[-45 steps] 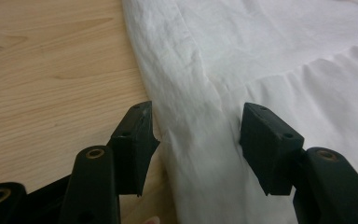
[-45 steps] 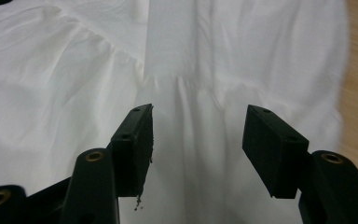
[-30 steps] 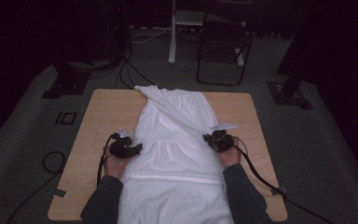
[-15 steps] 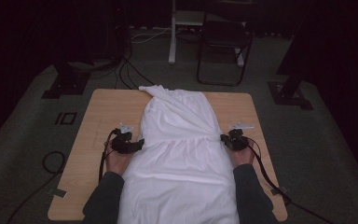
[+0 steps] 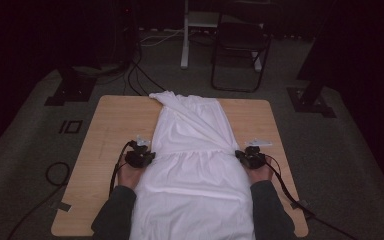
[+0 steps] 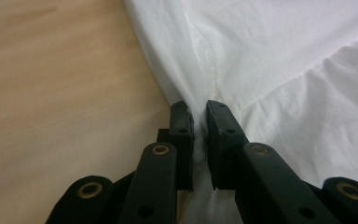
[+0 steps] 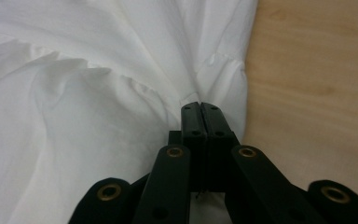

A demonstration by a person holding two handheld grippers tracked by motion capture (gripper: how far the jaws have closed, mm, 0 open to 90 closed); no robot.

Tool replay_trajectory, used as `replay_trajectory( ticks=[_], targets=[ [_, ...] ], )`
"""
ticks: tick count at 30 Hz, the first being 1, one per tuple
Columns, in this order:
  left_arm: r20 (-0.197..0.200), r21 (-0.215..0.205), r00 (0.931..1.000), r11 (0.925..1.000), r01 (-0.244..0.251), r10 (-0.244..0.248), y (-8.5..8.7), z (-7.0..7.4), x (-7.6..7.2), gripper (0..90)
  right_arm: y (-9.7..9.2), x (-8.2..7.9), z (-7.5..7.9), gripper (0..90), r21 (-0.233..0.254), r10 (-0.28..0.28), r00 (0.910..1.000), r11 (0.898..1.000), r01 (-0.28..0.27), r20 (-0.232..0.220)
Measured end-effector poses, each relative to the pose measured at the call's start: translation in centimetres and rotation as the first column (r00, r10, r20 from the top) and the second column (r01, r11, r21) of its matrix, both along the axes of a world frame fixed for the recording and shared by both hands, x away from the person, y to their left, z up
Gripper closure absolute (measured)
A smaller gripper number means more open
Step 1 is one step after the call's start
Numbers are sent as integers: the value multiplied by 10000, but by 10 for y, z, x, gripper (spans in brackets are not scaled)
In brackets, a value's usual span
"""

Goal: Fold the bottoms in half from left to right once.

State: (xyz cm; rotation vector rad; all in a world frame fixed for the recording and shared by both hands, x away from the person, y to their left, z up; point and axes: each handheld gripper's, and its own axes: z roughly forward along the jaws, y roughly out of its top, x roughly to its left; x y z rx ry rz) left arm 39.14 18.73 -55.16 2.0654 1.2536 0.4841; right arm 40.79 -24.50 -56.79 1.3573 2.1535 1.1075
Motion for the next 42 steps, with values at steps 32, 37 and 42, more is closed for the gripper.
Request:
replay_trajectory(
  ticks=[32,37,42],
  targets=[
    [429,-648,9943,9929,999,-973,2,-11,-72,620,61,1,33,423,-879,2440,9689,9669,-2397,422],
    [448,-709,9940,9922,1029,-999,2,-12,-72,605,61,15,20,752,-819,2268,9738,9703,-2274,-169],
    [435,-624,9938,9925,1051,-1025,0,-11,-73,578,24,7,47,890,-390,227,9919,9991,-180,1252]
  ],
)
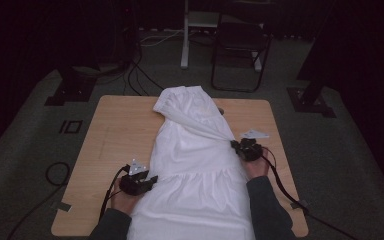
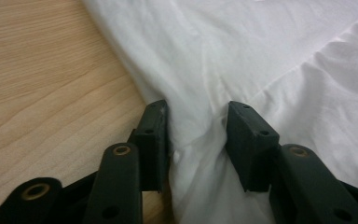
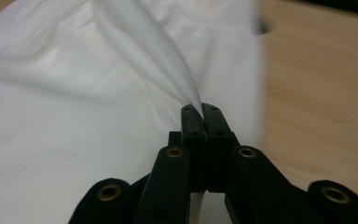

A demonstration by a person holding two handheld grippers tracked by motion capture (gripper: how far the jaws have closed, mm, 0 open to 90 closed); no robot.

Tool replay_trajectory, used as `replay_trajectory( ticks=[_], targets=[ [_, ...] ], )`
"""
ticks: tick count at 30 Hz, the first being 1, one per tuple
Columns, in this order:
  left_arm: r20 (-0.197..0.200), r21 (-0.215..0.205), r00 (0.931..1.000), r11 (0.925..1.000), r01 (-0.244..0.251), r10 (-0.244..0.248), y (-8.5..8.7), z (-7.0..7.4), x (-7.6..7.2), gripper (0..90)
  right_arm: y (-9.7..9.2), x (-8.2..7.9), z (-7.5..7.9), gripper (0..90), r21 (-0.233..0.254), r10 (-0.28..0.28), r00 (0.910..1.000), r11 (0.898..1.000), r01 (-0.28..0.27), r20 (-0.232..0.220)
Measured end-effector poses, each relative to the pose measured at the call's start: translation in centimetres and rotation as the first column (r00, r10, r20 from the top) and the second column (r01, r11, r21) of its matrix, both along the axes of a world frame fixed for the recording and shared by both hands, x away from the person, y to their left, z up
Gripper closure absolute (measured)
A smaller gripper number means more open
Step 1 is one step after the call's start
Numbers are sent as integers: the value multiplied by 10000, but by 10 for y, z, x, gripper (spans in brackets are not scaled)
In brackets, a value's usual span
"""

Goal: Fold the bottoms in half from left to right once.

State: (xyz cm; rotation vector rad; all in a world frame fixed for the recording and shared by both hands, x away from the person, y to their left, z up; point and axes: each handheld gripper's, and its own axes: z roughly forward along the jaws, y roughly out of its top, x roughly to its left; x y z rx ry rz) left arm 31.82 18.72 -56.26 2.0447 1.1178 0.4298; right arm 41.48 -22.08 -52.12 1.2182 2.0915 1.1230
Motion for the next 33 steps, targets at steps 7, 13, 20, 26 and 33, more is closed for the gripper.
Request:
replay_trajectory(
  ticks=[7,13,20,26,33],
  targets=[
    [-422,43,9991,9999,105,-103,-2,5,4,488,-20,13,-28,877,-174,-576,9913,9983,560,-1181],
    [445,-397,9985,9988,-298,315,-1,34,34,442,-19,17,-41,862,-88,-627,9866,9980,621,-1507],
    [392,-109,9933,9940,-1085,1088,-27,37,98,326,-20,16,-42,852,-42,-597,9883,9982,597,-1406],
    [80,848,9931,9895,-1173,1171,-37,7,115,370,-20,15,-43,852,-89,-550,9907,9985,543,-1243],
    [-48,538,9989,9975,-460,463,-23,8,96,859,-19,12,-43,853,-40,-681,9890,9977,682,-1316]
  ],
)
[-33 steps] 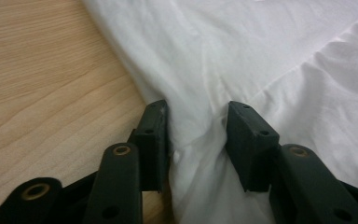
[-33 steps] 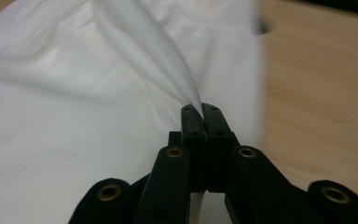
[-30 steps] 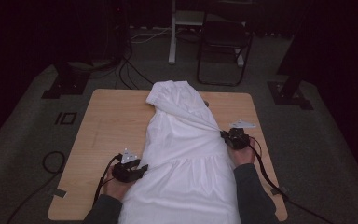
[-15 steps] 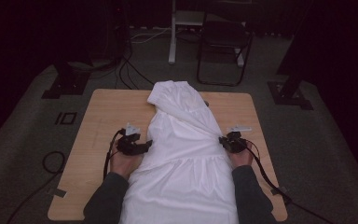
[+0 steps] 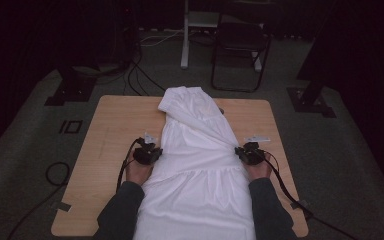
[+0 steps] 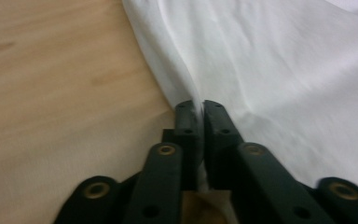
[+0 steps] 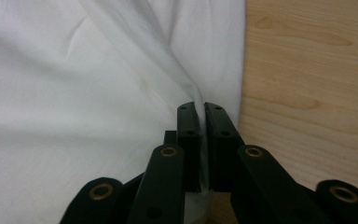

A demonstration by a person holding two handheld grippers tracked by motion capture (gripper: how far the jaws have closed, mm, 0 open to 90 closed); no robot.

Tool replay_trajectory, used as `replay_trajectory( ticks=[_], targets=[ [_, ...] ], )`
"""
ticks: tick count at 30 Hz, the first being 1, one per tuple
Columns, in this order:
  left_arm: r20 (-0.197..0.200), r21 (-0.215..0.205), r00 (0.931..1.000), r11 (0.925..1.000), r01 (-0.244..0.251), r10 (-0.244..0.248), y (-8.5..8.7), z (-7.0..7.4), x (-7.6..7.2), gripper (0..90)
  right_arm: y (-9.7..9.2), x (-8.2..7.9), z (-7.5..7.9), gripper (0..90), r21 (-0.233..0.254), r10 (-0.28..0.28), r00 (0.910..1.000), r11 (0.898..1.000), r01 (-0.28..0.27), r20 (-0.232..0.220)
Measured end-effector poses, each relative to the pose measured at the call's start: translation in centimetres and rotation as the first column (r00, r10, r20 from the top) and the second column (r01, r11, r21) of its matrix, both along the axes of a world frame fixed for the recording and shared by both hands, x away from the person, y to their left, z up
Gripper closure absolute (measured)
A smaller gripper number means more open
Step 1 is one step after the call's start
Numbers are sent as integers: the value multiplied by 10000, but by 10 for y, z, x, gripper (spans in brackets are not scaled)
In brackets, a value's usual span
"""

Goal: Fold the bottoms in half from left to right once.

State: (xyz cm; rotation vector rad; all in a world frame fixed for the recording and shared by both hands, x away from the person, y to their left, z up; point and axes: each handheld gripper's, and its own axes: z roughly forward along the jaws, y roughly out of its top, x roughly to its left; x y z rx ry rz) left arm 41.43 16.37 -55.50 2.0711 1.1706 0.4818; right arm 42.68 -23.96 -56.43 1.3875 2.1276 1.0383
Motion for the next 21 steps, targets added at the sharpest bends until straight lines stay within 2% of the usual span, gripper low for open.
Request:
replay_trajectory(
  ticks=[2,3,8,13,16,17,18,19,21],
  targets=[
    [10,-16,10000,10000,61,-61,3,0,-5,879,2,-5,0,855,-61,62,10000,10000,-62,17],
    [22,-138,9999,9998,151,-151,9,-2,-17,883,3,-10,0,857,-126,173,9998,9998,-173,19],
    [-101,-512,9990,9978,423,-429,23,-5,-51,886,5,-33,1,861,-506,719,9974,9961,-722,-75],
    [-415,-608,9965,9957,693,-719,30,-4,-83,885,2,-63,-1,860,-330,1162,9932,9926,-1165,-104],
    [-534,-573,9953,9953,782,-813,29,-4,-97,885,0,-76,-1,860,-190,1317,9910,9910,-1322,-256],
    [-534,-573,9953,9953,782,-813,29,-4,-97,885,0,-76,-1,860,-190,1317,9910,9910,-1322,-256],
    [-597,-454,9939,9948,906,-932,28,-3,-104,885,0,-80,-1,860,-201,1367,9902,9903,-1373,-271],
    [-595,-483,9938,9947,907,-936,28,-3,-107,885,0,-88,-1,860,-176,1404,9894,9898,-1411,-360],
    [-562,-499,9935,9941,965,-993,28,-4,-109,884,0,-93,0,854,-184,1509,9873,9882,-1520,-502]
  ],
)
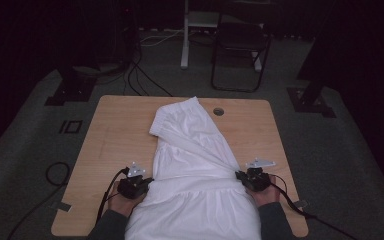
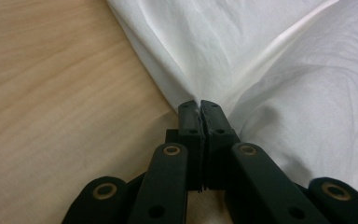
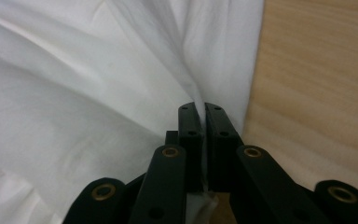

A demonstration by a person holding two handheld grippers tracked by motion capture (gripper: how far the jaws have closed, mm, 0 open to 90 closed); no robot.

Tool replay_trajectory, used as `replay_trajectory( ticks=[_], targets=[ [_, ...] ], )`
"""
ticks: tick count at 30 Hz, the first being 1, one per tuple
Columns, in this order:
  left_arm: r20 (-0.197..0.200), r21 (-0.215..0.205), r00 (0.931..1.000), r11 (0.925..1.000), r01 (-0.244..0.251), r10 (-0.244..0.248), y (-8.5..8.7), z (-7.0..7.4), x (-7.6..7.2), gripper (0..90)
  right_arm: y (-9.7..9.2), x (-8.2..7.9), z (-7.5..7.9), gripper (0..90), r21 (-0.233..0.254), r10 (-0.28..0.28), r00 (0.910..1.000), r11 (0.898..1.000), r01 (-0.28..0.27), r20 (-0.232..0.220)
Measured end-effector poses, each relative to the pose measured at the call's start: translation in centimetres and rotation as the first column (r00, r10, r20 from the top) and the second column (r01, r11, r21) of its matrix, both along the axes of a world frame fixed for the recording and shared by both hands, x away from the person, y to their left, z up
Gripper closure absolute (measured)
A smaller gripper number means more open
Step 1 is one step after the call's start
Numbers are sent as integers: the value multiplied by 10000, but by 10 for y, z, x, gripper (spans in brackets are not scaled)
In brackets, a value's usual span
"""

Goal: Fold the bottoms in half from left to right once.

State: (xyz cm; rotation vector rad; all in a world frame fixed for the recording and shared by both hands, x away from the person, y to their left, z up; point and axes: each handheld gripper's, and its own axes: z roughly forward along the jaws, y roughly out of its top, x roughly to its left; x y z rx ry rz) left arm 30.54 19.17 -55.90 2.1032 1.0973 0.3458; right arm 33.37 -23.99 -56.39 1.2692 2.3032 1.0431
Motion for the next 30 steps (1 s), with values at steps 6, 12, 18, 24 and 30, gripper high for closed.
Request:
replay_trajectory(
  ticks=[6,12,18,24,30],
  targets=[
    [26,-103,10000,9999,-66,66,-1,-1,5,875,1,8,13,573,250,193,9998,9995,-193,-13],
    [200,-127,9997,9998,-146,149,-5,-2,10,864,31,38,35,504,510,1049,9911,9927,-1093,815],
    [292,-141,9994,9997,-191,195,-5,-2,10,860,75,67,36,510,81,2117,9733,9770,-2132,885],
    [311,3,9994,9999,-146,146,-6,-2,9,862,62,86,39,893,221,554,9912,9980,-585,1205],
    [221,71,9996,9999,-153,152,-7,-1,10,862,17,103,37,886,994,-1388,9867,9865,1302,845]
  ],
)
